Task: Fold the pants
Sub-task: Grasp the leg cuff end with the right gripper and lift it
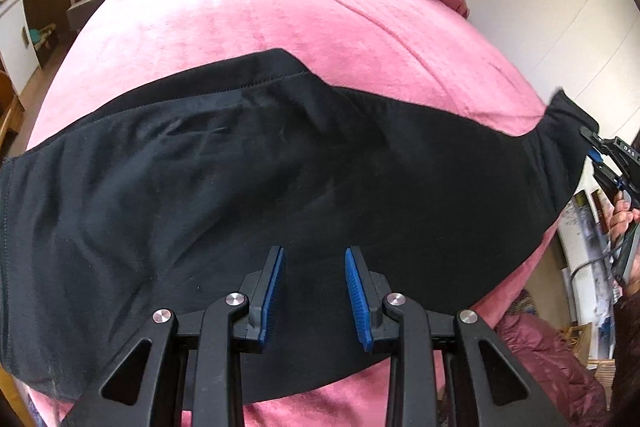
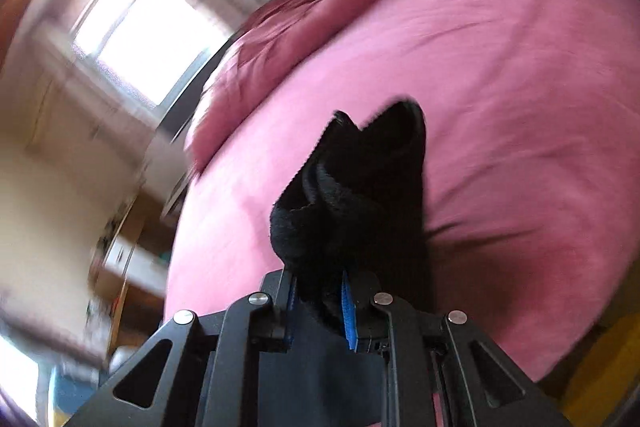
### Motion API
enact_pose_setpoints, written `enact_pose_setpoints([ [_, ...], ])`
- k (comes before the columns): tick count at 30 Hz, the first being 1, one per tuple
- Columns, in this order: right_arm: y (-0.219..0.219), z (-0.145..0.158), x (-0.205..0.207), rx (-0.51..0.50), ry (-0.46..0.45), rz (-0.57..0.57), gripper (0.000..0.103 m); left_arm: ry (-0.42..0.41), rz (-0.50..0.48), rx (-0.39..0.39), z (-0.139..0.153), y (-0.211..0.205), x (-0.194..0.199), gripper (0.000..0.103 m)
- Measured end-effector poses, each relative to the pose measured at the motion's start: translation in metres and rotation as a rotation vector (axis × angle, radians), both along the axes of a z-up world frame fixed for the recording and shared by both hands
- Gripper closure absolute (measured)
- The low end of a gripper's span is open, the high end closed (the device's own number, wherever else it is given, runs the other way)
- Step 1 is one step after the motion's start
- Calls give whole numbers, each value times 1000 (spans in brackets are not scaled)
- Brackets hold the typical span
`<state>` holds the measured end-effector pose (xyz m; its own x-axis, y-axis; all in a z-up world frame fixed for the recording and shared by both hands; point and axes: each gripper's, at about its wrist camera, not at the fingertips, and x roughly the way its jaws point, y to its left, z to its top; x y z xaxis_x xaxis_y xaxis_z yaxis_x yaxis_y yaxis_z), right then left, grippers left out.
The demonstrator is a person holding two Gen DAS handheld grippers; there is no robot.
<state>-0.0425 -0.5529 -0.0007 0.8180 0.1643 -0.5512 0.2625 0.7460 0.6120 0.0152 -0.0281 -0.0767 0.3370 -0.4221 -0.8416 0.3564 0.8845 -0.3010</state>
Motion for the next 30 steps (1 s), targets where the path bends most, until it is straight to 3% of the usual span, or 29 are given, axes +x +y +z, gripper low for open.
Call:
enact_pose_setpoints([
  [6, 113, -2, 46, -60, 44, 286, 85, 29, 6, -75, 5, 16, 1, 72],
  [10, 191, -30, 65, -108, 137, 479, 85, 54, 19, -128, 4, 30, 4, 72],
  [15, 259, -74, 67, -194, 257, 622, 85, 74, 5, -189, 9, 34, 3, 72],
  [24, 304, -94, 61, -357, 309, 719, 85, 169, -50, -342, 11, 20, 19, 72],
  [29, 314, -96, 56, -416, 286, 746, 79, 224, -73, -365, 9, 2, 27, 71],
  [30, 311, -95, 56, -401, 287, 749, 71, 236, -76, -368, 8, -3, 27, 69],
])
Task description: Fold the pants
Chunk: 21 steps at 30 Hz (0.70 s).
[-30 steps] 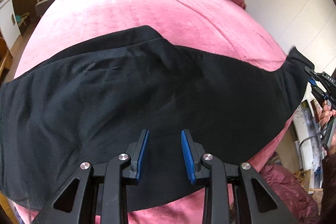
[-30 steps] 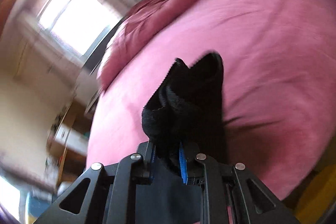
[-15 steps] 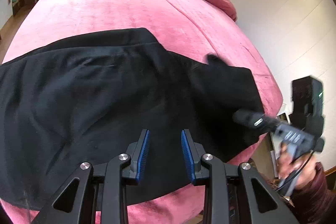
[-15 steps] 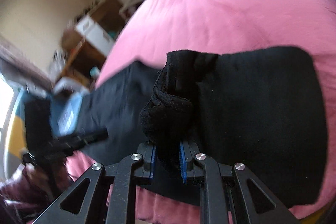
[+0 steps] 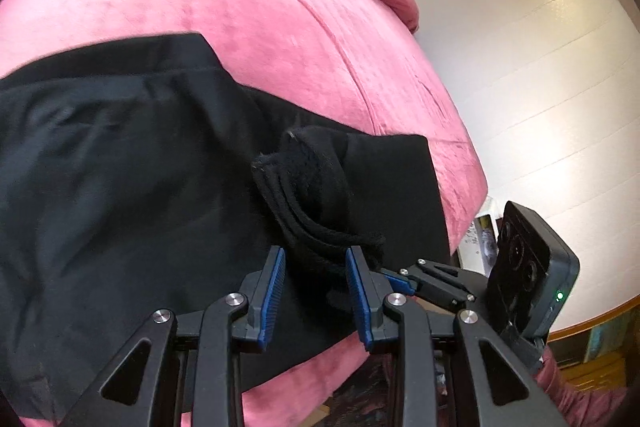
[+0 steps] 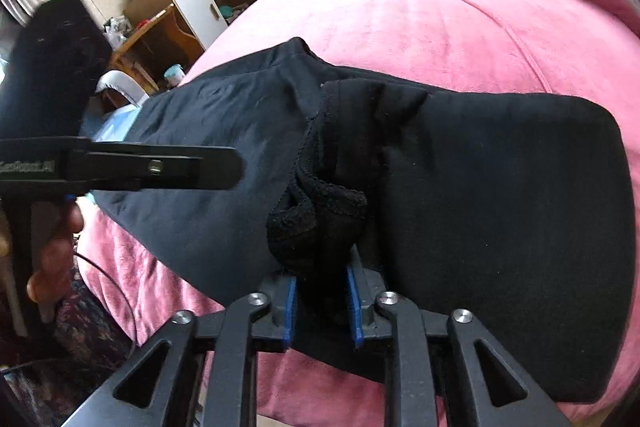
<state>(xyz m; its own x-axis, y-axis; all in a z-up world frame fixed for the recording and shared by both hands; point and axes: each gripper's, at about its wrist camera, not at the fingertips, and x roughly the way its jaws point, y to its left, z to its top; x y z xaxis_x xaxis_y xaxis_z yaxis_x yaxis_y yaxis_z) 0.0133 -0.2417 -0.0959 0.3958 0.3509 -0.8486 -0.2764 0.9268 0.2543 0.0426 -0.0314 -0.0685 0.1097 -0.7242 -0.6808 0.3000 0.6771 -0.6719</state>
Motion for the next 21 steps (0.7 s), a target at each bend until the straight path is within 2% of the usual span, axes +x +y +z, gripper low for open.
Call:
enact_pose_setpoints([
  [1, -3, 1, -2, 26, 7, 3, 64, 22, -5, -8, -2, -3, 0, 65],
  [2, -3, 1, -5, 39, 6, 7, 61, 34, -3, -11, -3, -5, 1, 61],
  [7, -17, 19, -25, 78, 12, 28, 56, 133, 17, -44, -15, -9, 13, 57],
  [11, -52, 32, -49, 69, 6, -47, 56, 178, 40, -44, -24, -9, 21, 56],
  [13, -82, 38, -65, 60, 5, -136, 56, 193, 33, -37, -27, -12, 22, 57],
  [18, -143, 39, -95, -19, 21, -333, 56, 161, 14, -13, -24, -27, 23, 63],
  [20, -159, 34, -105, -84, 42, -379, 56, 129, 10, 11, -21, -34, 22, 80],
  [21, -166, 29, -108, -105, 56, -400, 56, 122, 8, 17, -20, -35, 22, 81],
])
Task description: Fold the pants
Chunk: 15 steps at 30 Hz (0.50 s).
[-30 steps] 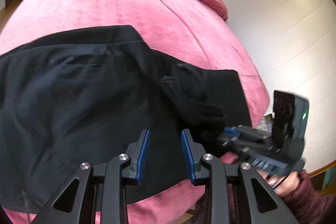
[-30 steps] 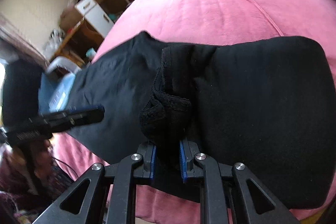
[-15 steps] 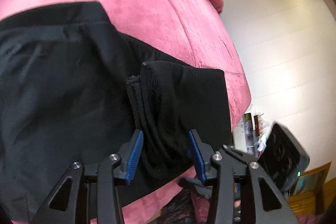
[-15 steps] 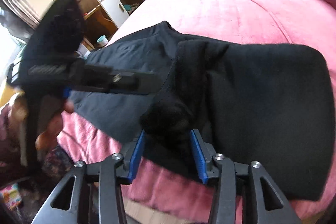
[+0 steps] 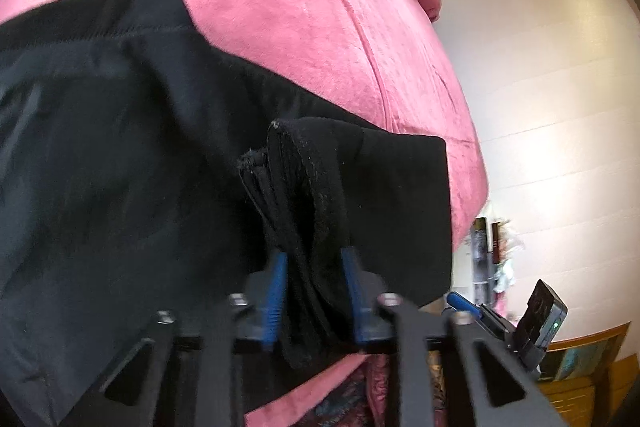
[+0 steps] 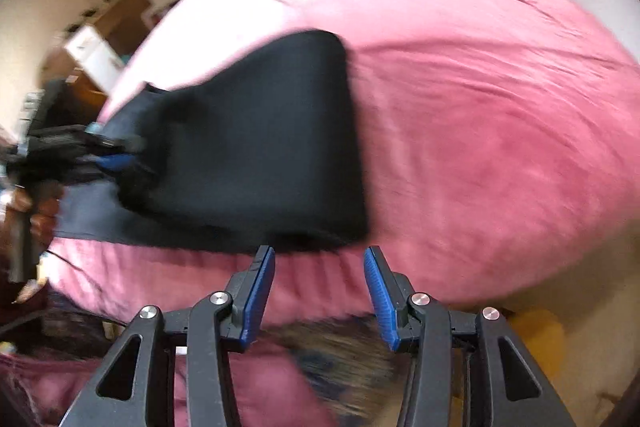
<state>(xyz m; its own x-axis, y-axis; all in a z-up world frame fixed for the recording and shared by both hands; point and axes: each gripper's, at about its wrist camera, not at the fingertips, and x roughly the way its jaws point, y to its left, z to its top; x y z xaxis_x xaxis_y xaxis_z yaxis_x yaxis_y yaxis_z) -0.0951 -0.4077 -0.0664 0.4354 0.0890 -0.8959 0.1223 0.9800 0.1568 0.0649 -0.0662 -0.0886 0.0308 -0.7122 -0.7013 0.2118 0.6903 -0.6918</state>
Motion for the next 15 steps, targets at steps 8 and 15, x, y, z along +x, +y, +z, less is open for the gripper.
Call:
enact_pose_setpoints([
  [8, -2, -26, 12, 16, 19, -59, 52, -62, 6, -64, 30, 1, -1, 91],
  [15, 0, -21, 28, -1, -67, -125, 54, -178, 25, -183, 80, 21, -6, 92],
])
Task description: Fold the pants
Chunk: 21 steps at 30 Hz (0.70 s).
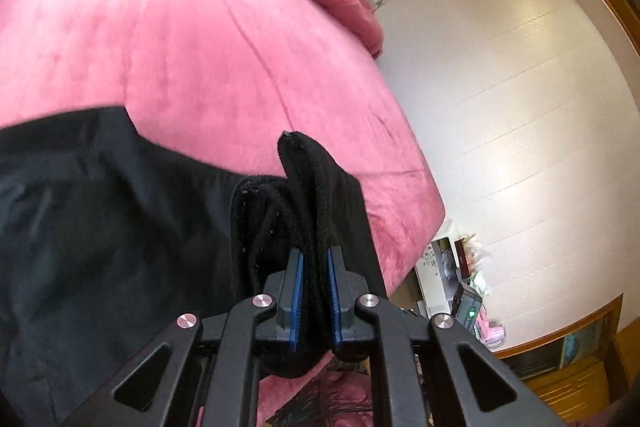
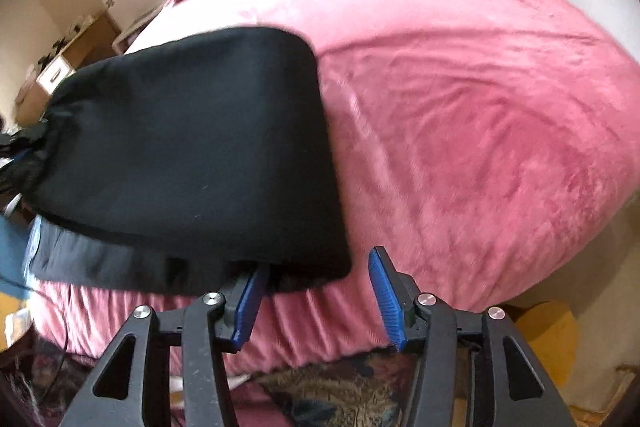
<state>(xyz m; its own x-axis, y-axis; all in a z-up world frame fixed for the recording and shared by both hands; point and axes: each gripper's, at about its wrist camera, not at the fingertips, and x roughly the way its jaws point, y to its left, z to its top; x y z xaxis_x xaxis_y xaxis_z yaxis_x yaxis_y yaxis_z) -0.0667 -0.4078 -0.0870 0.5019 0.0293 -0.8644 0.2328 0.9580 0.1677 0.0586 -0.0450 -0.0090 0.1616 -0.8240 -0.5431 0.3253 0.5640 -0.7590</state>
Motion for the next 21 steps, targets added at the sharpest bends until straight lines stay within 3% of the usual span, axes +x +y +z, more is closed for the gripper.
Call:
enact_pose_setpoints([
  [1, 1, 0, 0, -3, -5, -6, 64, -5, 3, 1, 1, 3, 0, 92],
  [3, 7, -2, 1, -33, 7, 22, 76, 6, 18, 61, -9, 9, 0, 92],
  [8, 25, -17, 7, -129, 74, 98, 83, 114, 24, 237, -66, 12, 0, 92],
  [11, 24, -22, 10, -127, 93, 106, 83, 140, 28, 276, -88, 12, -1, 92],
  [14, 24, -21, 12, -134, 112, 134, 81, 139, 39, 259, -85, 13, 0, 89],
  [18, 24, -8, 3, -162, 160, 236, 51, 72, 27, 298, -64, 21, -3, 84],
  [21, 20, 15, -2, -148, 135, 266, 51, -51, 53, 297, -38, 25, -7, 84],
])
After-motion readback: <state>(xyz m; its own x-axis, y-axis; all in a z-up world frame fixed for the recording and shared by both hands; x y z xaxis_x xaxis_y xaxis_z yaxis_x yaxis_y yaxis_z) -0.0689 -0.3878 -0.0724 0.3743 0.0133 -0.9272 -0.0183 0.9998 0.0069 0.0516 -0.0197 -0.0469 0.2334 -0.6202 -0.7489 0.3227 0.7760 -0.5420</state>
